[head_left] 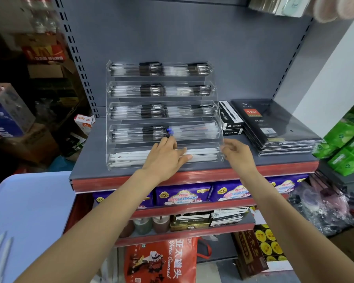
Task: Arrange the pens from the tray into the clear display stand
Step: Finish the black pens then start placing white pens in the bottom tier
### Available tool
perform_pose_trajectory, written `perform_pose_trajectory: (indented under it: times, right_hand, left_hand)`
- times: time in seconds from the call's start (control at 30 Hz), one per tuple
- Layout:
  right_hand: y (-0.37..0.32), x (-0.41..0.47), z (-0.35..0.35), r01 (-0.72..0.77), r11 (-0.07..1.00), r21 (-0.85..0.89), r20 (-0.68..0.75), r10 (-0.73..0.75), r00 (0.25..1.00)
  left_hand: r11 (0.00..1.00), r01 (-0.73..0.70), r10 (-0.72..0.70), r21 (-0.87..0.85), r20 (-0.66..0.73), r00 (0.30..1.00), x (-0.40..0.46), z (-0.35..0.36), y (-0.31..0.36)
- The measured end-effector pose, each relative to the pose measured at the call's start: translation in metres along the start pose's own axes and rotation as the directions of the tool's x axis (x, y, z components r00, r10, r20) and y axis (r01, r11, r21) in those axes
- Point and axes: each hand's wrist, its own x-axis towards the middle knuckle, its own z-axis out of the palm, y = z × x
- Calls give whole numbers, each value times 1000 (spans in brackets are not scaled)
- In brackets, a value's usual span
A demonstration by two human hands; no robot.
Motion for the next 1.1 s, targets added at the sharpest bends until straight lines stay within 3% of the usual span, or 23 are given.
perform_pose_trajectory:
  times: [0.17,0.3,0.43,0.57,0.73,0.97,1.1]
  right_hand:
    - [-2,0,0,-13,1000,-2,5,13,1000]
    - [-4,-3,1,-12,1000,-13,-1,12,1000]
    - [-9,-9,2,17,996,-92,-13,-18,1000]
    - [-21,-25,14,140,952,-273,-79,-167,983]
    - [-37,-66,52,227,896,-382,-65,-271,960]
    - [-77,-140,162,358,908,-219,246,-303,920]
    - [-87,-188,253,351,925,-146,360,-281,890]
  left_hand:
    - [991,-58,50,-124,-64,997,-8,1,-9]
    - [966,-137,155,-221,63,986,-9,2,-14]
    - [968,-136,152,-213,62,986,-4,1,-10]
    - [943,-48,26,-329,-69,997,-8,-3,-17]
    - [846,33,-189,-532,-241,952,-37,-15,-42]
    - [788,167,-391,-593,-272,879,-131,-14,-122]
    - [764,271,-456,-586,-192,869,-204,-3,-195]
